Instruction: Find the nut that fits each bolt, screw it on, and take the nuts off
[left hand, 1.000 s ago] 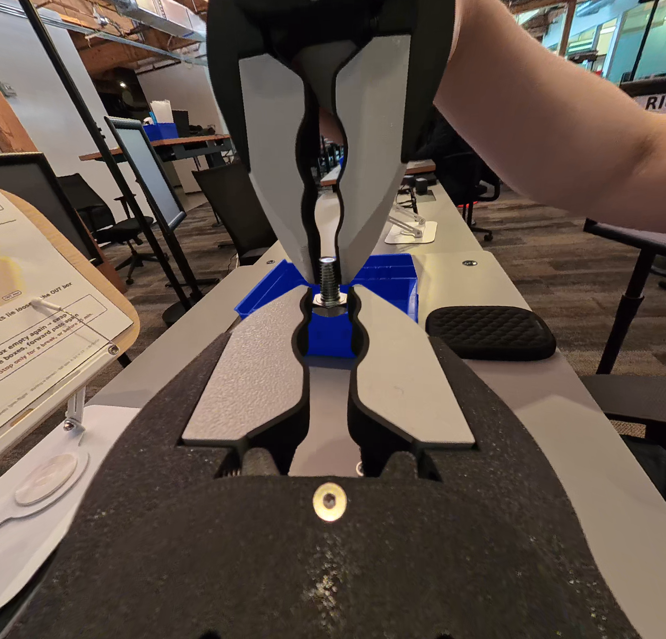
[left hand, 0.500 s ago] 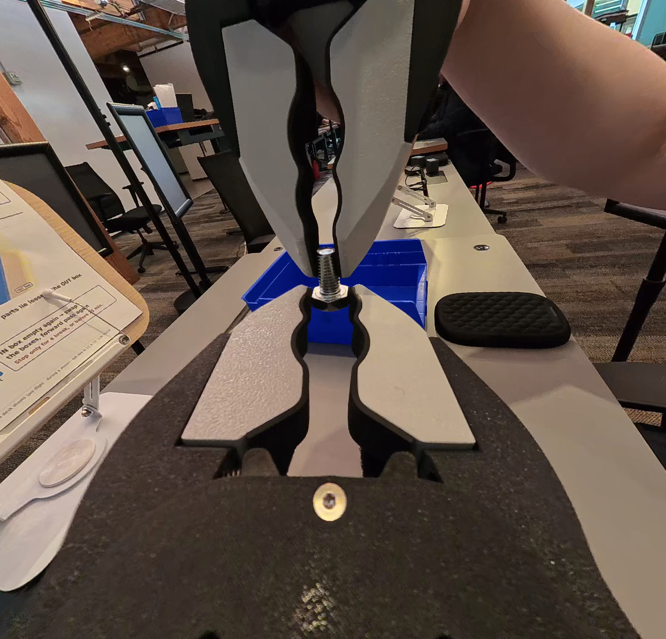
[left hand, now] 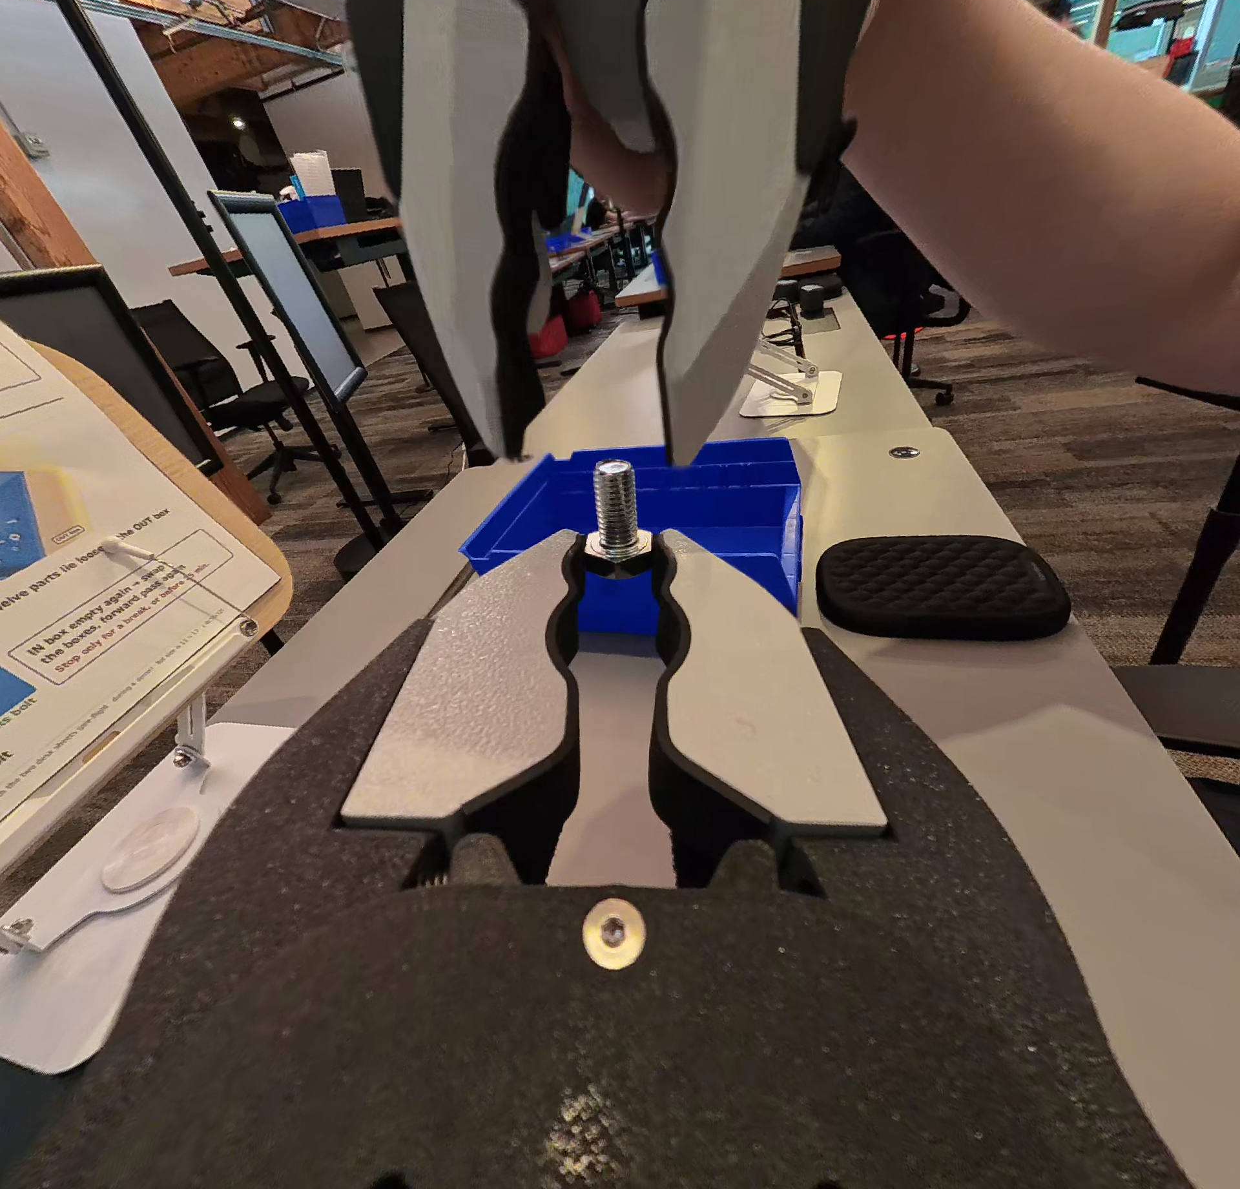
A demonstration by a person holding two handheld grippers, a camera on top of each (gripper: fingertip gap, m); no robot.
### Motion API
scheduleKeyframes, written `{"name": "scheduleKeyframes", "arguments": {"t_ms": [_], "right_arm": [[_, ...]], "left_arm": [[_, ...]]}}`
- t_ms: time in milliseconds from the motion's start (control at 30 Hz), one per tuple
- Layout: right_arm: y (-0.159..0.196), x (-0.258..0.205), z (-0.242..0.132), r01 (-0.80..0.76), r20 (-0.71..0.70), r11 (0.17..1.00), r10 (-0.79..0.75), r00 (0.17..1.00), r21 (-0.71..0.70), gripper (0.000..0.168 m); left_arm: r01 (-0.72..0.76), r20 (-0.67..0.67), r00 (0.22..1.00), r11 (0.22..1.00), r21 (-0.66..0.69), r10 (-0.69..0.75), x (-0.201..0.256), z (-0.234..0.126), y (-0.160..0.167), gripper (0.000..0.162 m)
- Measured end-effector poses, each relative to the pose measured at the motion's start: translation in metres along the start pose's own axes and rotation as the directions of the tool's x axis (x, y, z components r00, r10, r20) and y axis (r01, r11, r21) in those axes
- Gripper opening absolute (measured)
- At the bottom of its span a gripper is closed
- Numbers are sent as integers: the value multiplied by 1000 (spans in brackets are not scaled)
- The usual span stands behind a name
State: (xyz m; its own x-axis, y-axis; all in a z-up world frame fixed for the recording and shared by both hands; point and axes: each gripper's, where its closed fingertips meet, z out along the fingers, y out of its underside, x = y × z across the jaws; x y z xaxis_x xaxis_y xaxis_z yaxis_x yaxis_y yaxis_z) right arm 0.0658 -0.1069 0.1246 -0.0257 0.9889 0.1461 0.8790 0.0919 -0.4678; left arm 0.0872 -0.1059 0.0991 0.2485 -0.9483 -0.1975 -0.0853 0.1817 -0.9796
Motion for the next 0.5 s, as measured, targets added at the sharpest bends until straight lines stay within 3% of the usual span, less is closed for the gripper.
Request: {"name": "scheduleKeyframes", "arguments": {"t_ms": [133, 233, 500], "right_arm": [[-6, 4, -24, 13, -46, 985, -5, 999, 174, 37], [16, -3, -11, -10, 7, 983, 8, 1000, 184, 37], [120, -36, 127, -8, 146, 999, 15, 989, -48, 27]], "left_arm": [[0, 48, 999, 1000, -15, 1, -16, -16, 0, 18], [1, 123, 992, 1000, -30, 3, -37, -40, -1, 18], [-19, 368, 929, 997, -74, 45, -86, -117, -6, 18]]}}
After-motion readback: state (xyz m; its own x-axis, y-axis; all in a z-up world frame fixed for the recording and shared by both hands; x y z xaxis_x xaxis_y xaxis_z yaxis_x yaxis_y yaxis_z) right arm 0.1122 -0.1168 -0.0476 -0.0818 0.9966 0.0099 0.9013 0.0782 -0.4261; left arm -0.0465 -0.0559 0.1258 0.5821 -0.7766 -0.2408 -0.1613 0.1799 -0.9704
